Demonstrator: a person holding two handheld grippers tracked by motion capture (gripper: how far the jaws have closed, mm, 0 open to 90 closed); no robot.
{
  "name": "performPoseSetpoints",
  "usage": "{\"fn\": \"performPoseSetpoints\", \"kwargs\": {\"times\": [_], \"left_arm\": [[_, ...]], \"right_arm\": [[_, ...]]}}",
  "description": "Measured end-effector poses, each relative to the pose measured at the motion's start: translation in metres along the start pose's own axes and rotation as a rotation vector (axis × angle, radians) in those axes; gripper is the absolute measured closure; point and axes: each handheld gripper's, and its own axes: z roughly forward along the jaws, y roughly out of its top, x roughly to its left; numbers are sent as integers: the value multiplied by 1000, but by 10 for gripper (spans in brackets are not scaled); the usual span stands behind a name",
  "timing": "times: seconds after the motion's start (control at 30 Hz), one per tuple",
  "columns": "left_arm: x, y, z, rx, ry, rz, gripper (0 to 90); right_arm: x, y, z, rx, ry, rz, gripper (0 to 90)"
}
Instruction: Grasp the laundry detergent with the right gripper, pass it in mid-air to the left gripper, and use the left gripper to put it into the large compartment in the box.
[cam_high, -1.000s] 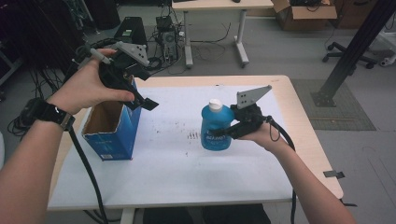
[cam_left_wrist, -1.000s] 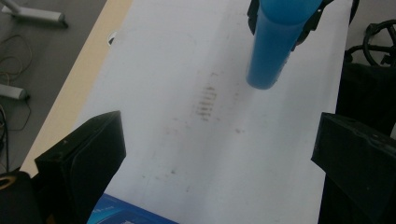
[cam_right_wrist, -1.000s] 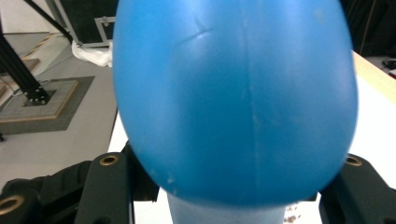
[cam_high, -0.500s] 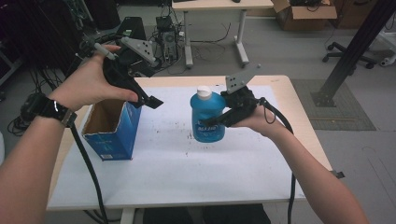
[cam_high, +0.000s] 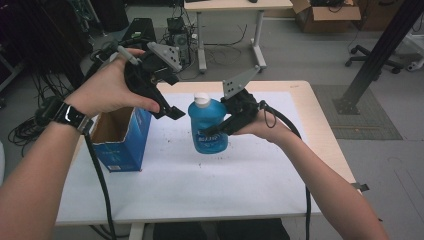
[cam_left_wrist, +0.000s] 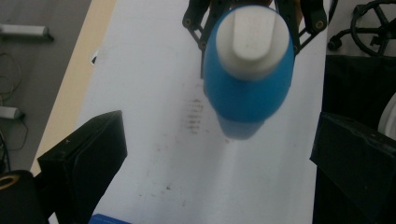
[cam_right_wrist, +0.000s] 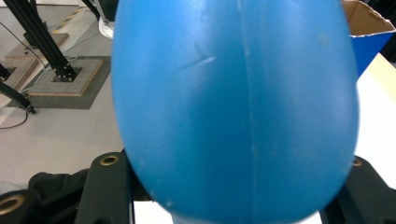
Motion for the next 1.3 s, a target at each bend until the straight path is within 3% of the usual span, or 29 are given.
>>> {"fn": "performPoseSetpoints", "kwargs": {"times": [0.37,0.97,1.3], "left_arm": [[-9,14,18,46,-25,46,41],[-15,21,42,139,-40,56,76],[-15,22,46,156,-46,65,112]], "right_arm": [[2,8,14,8,17,-20,422],[7,11,20,29,21,-36,423],[8,11,21,36,21,-38,423]]}}
